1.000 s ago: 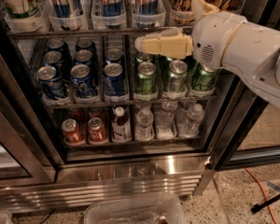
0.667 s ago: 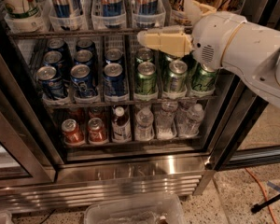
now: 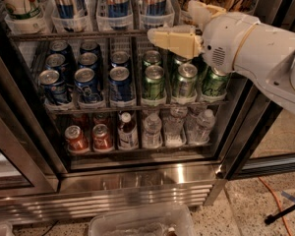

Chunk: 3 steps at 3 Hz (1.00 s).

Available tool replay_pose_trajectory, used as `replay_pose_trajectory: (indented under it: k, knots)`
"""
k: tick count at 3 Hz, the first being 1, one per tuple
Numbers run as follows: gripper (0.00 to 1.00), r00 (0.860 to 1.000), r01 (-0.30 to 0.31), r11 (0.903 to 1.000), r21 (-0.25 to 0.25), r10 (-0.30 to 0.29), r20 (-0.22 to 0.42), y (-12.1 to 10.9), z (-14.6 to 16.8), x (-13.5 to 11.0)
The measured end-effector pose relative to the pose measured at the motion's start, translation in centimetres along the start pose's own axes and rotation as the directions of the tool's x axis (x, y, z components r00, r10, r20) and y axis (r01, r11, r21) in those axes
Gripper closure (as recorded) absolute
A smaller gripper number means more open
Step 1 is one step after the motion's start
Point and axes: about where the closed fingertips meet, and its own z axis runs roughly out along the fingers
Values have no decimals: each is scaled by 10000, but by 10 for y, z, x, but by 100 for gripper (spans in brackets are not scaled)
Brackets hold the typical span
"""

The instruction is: Pick redbull can from top shelf of fridge

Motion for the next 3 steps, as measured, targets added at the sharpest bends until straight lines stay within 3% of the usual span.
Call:
replay_pose_trajectory:
  k: [2,3]
  knots:
    - [30,9998,87,9997,-219,-83,153,-7,18,-3]
    - [31,9989,-254,9990,-361,268,389,-11,27,-2]
